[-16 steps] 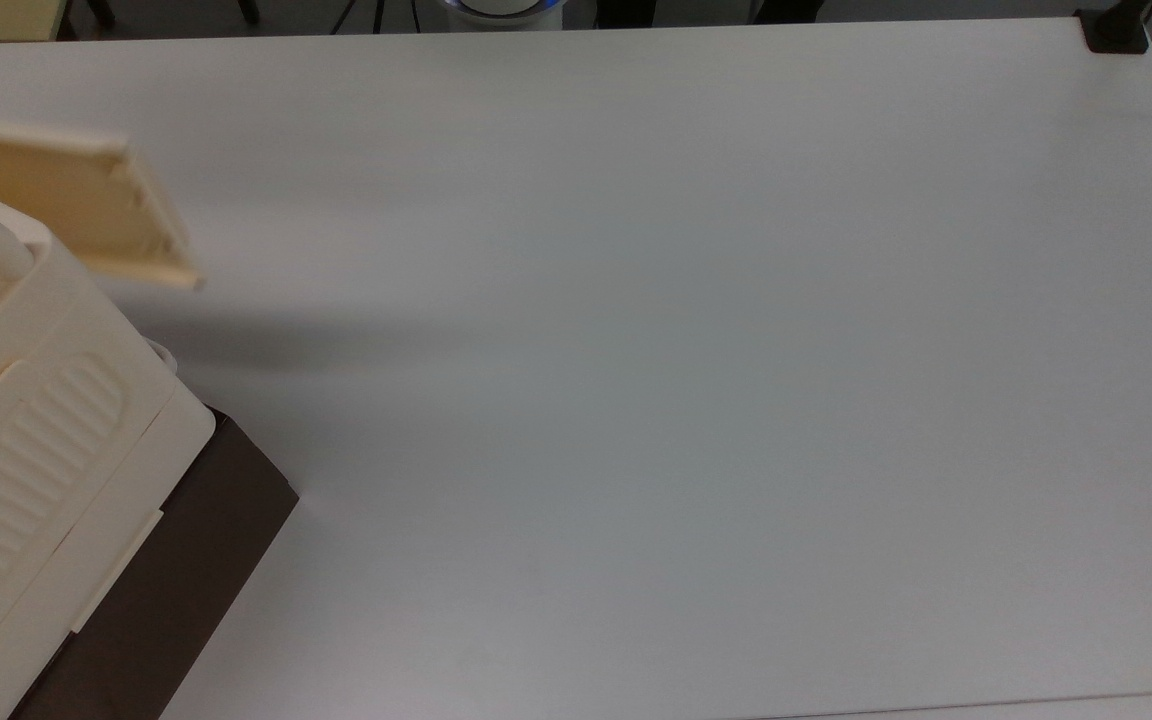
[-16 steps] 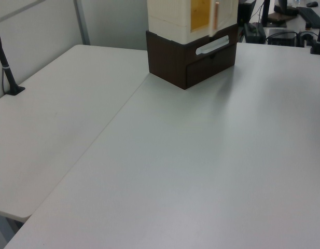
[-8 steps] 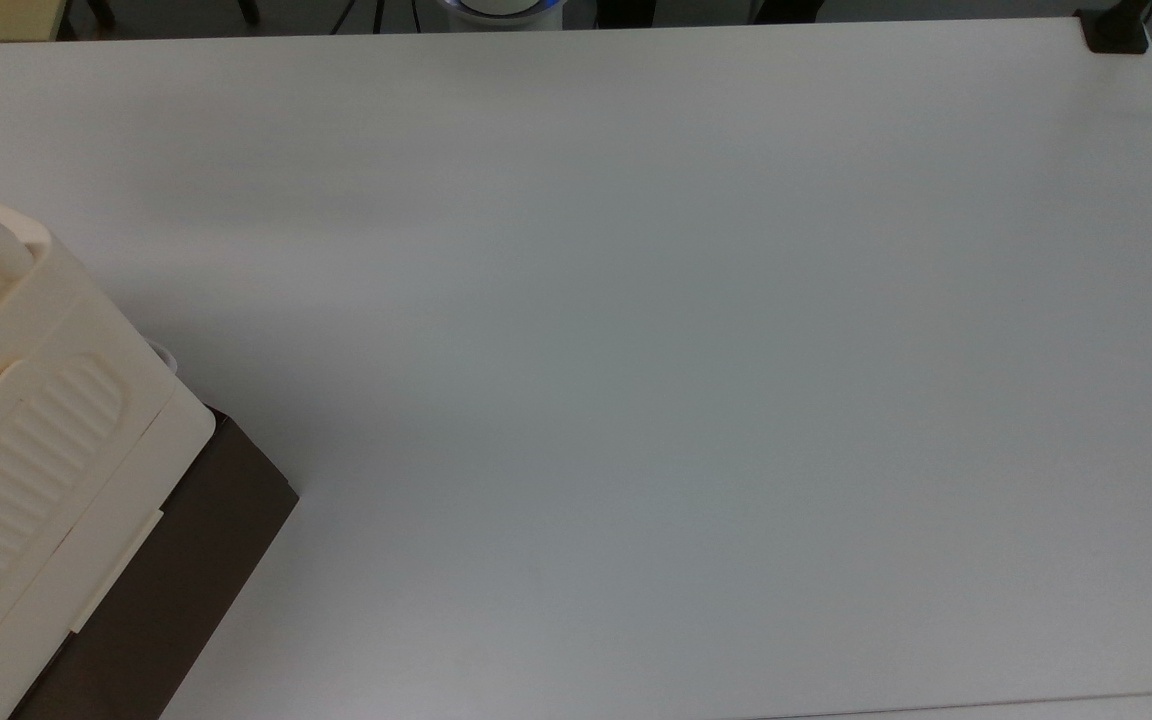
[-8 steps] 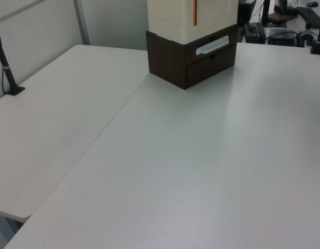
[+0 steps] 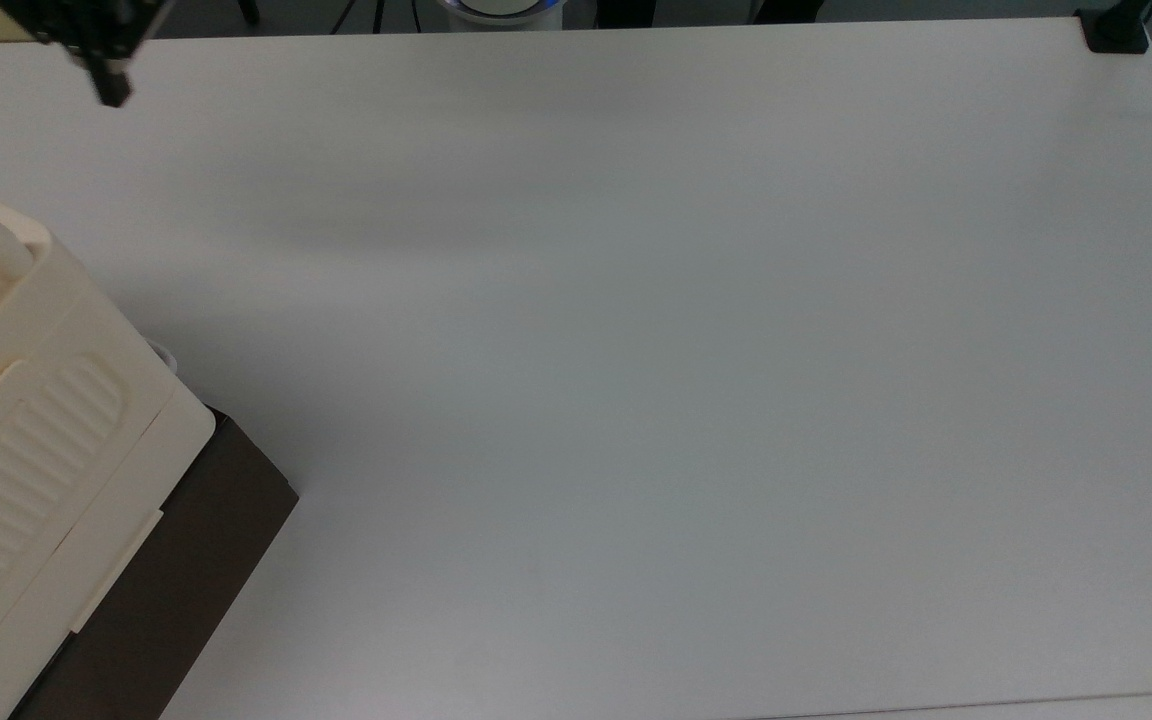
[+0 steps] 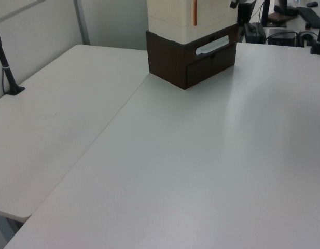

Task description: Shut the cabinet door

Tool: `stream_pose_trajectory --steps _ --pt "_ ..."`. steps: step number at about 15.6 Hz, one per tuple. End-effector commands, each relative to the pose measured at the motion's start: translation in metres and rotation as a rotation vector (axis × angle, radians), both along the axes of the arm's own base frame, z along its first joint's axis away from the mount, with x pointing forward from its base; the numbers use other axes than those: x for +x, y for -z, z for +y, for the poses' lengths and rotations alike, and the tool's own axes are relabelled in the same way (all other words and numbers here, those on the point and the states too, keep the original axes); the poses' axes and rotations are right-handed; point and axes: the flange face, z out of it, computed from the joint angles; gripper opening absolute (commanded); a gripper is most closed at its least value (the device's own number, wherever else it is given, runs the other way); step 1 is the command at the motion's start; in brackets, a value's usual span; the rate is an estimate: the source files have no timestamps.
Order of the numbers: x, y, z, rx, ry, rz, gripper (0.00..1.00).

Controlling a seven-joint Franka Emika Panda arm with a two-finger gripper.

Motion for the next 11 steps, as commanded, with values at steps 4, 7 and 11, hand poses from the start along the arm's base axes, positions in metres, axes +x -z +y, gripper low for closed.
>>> stream_pose_trajectory --steps 4,7,11 --pt "-0.018 -0.002 0.105 -0.026 -0.134 0.203 0.00" --pt "-0.024 -0.002 0.147 -0.045 -0.167 0.259 0.00" --pt "-0.027 0.005 0.174 -0.065 -0.176 0.302 0.19"
